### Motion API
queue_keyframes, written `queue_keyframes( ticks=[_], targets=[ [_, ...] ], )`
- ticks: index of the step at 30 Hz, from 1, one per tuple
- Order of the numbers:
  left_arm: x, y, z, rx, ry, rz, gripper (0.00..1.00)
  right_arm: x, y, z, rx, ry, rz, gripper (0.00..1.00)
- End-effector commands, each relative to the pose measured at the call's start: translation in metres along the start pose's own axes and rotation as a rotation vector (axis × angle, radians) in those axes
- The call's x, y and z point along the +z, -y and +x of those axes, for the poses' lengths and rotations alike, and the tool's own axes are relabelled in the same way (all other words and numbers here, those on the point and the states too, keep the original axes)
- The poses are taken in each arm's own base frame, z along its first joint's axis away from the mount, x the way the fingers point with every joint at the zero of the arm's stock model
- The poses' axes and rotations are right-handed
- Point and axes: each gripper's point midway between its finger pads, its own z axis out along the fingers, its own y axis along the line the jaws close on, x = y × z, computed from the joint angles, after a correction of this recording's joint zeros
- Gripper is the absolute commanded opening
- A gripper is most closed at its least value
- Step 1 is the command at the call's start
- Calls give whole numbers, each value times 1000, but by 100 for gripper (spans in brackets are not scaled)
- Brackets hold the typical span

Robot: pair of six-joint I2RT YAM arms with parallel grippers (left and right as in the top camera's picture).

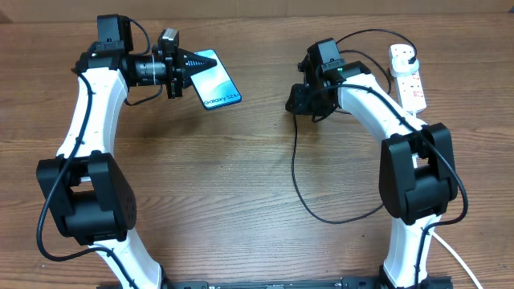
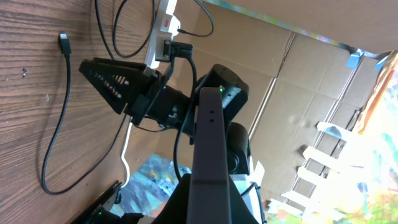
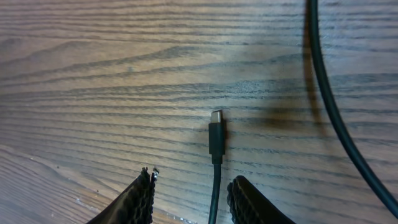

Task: Plug charger to phone and switch on socket
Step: 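Lower the right gripper onto the black cable's USB-C plug and grasp it, then lift the plug with the right gripper toward the phone's bottom port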

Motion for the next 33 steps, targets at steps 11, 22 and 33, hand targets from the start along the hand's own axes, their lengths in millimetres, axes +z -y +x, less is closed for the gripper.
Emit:
queue_keyframes(
  ticks=[11, 22, 33],
  targets=[
    [-1, 7, 2, 9, -17, 24, 4, 37, 10, 13, 20, -68, 1, 33],
    [-1, 7, 2, 9, -15, 21, 4, 43, 10, 12, 18, -66, -5, 27],
    [-1, 7, 2, 8, -15, 21, 4, 44, 8, 13, 19, -72, -17, 10]
  ],
)
